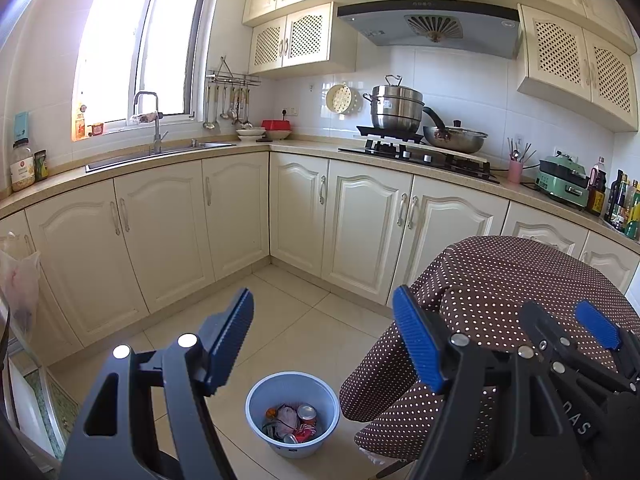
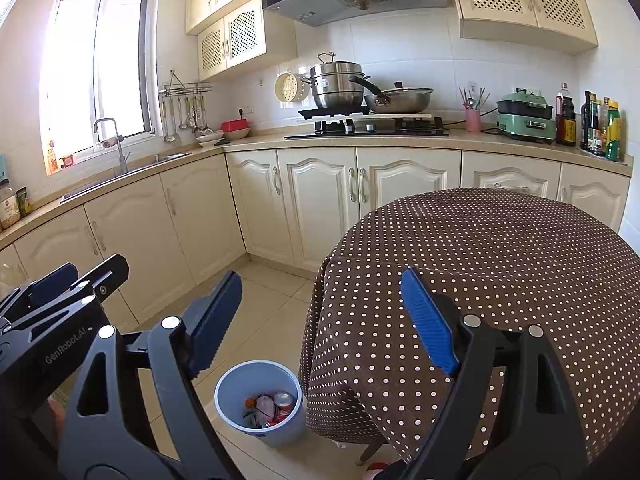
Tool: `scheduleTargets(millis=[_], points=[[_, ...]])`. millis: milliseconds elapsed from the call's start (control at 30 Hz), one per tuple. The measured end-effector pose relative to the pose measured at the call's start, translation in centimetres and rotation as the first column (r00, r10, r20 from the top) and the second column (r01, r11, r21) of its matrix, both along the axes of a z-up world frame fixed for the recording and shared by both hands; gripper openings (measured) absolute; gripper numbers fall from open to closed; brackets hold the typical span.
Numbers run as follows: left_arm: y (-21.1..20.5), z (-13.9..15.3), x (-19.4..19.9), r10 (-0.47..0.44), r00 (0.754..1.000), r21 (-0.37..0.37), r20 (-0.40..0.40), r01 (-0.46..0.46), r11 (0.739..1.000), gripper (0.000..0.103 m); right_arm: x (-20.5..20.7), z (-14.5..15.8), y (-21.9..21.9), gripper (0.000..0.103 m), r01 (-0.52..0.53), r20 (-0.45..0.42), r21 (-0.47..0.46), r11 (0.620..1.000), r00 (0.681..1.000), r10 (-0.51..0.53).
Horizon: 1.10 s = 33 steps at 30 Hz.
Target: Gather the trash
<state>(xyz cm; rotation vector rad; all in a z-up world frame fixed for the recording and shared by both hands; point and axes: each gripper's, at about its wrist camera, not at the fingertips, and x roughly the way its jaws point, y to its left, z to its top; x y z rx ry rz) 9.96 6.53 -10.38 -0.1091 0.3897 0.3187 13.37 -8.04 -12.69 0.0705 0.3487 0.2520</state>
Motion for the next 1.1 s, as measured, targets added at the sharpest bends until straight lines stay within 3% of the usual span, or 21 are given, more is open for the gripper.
scheduleTargets(millis=[1100], points=[[-0.21,-0.29,-0.28,-0.004,1.000,0.003,-0.003,0.004,1.000,0.071,-0.41,-0.32,0.10,0.082,0.007,-0.005,0.005,1.000,1.000,-0.007]])
